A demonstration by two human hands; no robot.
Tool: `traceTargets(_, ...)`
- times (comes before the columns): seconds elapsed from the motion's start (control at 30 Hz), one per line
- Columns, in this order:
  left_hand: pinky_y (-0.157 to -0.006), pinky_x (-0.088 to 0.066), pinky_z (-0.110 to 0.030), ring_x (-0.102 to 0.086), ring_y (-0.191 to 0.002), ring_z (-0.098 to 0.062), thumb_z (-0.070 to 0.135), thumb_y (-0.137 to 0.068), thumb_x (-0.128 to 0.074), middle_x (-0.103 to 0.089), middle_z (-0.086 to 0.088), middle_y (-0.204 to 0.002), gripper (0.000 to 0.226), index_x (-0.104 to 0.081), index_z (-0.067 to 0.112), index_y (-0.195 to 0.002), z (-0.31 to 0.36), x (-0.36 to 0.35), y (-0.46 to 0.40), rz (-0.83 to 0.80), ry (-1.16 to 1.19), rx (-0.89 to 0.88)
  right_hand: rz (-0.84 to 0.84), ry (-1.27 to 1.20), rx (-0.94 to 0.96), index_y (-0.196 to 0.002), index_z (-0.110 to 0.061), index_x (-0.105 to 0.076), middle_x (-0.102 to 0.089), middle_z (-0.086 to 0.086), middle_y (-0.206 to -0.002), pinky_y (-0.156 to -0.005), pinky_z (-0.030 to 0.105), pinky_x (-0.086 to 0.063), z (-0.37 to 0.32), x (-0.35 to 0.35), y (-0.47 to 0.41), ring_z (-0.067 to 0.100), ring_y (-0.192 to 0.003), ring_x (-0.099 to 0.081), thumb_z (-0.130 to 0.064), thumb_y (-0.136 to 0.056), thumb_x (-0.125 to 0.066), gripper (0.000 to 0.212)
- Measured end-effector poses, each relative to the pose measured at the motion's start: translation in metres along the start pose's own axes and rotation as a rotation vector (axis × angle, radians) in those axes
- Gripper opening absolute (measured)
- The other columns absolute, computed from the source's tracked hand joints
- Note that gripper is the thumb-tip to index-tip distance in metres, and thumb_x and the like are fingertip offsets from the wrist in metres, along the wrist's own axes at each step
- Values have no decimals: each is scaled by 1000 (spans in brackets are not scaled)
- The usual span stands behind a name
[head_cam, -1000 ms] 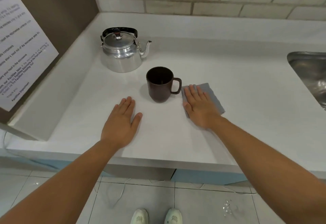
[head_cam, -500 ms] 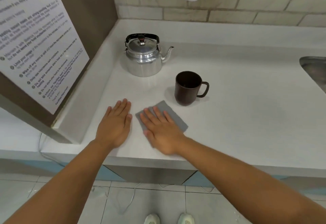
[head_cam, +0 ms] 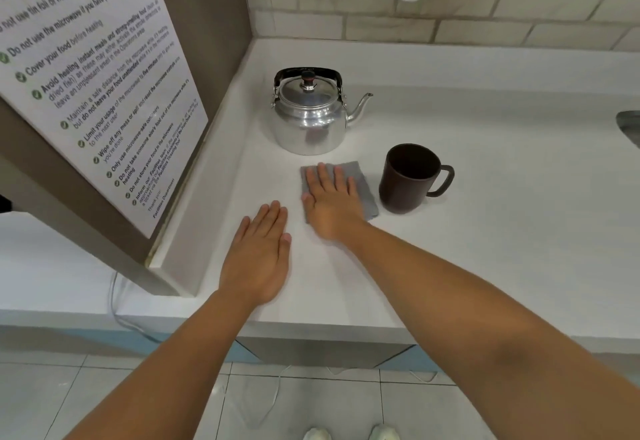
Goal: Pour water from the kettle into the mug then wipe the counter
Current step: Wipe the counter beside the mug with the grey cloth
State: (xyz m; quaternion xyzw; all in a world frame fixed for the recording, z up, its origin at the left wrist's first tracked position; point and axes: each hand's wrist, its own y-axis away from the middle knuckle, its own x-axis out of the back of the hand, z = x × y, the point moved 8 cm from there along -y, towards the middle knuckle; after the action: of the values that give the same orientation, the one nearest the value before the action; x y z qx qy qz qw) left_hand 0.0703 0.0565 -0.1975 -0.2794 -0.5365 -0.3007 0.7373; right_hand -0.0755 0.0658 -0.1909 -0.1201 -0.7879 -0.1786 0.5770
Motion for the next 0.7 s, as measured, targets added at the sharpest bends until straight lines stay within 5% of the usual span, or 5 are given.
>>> traceTargets(0.23, -117, 5, -29, -5, -147, -12, 29, -103, -17, -14, 0, -161, 50, -17, 16, -152, 1, 2, 2, -12, 76, 5, -10, -100, 30, -148, -21, 14, 19, 2, -158, -110, 38, 21, -33, -29, 77, 23, -143, 24, -38, -101, -13, 57)
traceTargets(0.4, -116, 7, -29, -10, -147, -16, 33, -104, -16, -21, -5, -159, 51, -26, 12, -149, 14, 23, 6, 64, 215, 7, 56, -549, 56, -150, -16, -6, -4, 1, -161, -118, 31, 2, -23, 4, 106, 19, -147, 4, -31, -103, -23, 52)
traceTargets(0.57, -113, 10, -31, 7, -147, -17, 53, -100, -12, -1, 1, -162, 60, -8, 25, -153, 87, 5, 1, -100, 139, -167, 281, -324, 66, -143, -19, -38, -39, 0, -151, -113, 26, -16, 52, 50, 159, 18, -144, -22, -34, -101, -32, 45)
traceTargets(0.7, -114, 18, -41, 25, -143, -21, 57, -98, -10, 22, 0, -159, 63, 18, 30, -147, 95, -25, 3, -255, -100, -140, 141, -63, -3, -150, -18, -19, -16, 0, -159, -119, 38, -7, 101, 44, 181, 21, -147, -4, -40, -100, -29, 55)
